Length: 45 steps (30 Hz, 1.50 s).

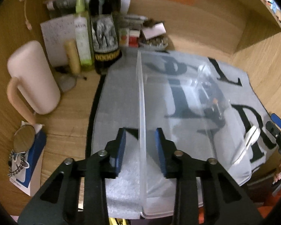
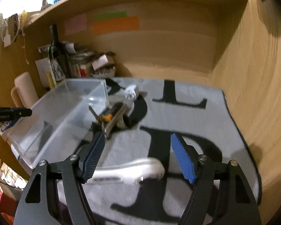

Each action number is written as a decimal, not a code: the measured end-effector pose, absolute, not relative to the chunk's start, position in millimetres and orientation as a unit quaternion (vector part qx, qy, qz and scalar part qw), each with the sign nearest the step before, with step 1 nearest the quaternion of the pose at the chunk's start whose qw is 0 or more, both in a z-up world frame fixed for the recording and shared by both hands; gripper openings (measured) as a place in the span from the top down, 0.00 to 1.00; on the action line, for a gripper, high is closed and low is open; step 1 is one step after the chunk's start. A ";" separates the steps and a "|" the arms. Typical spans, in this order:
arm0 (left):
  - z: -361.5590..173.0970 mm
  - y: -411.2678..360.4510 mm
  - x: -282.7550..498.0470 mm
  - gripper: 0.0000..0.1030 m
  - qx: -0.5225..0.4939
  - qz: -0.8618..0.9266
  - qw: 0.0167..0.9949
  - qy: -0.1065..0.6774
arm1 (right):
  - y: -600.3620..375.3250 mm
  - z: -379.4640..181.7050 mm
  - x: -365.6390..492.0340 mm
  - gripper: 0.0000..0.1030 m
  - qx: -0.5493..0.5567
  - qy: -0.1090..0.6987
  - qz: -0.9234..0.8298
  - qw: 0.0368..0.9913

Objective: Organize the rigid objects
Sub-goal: 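Grasp the clear plastic box rim with the left gripper and pull it closer, then grasp the white facial massager by its handle with the right gripper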

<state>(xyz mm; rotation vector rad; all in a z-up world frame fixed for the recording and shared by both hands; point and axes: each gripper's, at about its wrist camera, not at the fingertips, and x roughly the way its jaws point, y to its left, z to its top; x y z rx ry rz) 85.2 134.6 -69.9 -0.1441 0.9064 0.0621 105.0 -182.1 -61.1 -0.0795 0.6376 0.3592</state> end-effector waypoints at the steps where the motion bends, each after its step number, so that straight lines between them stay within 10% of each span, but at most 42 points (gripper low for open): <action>1: -72.0 135.2 85.9 0.74 -0.069 0.024 0.894 0.443 | -183.8 -64.4 103.2 0.31 -0.038 0.320 0.172 0.931; 7: -83.6 133.5 88.0 0.88 -0.060 0.006 0.882 0.468 | -188.9 -80.7 96.7 0.31 -0.022 0.366 0.166 0.915; 31: -88.7 128.5 84.5 0.90 -0.050 -0.006 0.885 0.462 | -141.0 -125.4 163.0 0.32 -0.001 0.441 0.202 0.875; 39: -86.2 125.2 84.9 0.93 -0.037 -0.004 0.890 0.454 | -141.8 -132.6 160.7 0.65 -0.027 0.428 0.184 0.884; 45: -85.2 121.8 83.0 0.94 -0.026 0.000 0.893 0.449 | -153.6 -126.9 164.4 0.66 -0.017 0.421 0.177 0.889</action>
